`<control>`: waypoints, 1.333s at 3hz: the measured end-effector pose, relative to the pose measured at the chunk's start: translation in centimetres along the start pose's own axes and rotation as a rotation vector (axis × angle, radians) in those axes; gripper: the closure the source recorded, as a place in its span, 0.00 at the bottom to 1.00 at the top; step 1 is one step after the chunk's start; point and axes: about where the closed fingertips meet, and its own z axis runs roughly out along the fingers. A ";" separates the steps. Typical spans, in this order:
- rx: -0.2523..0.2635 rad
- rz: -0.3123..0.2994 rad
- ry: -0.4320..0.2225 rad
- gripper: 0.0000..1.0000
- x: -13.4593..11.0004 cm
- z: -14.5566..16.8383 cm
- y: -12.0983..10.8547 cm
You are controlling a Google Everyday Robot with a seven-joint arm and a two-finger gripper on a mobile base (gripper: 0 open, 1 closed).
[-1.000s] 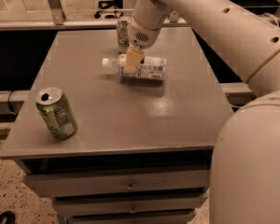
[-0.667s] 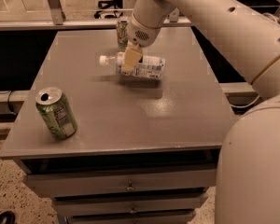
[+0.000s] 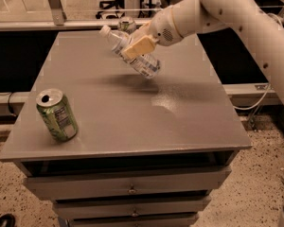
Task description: Place blue plastic bottle upright
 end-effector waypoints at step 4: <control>-0.047 0.136 -0.473 1.00 -2.4 -2.9 -0.3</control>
Offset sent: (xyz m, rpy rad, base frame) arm -0.0066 -0.0371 0.0525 0.7189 0.0153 0.0277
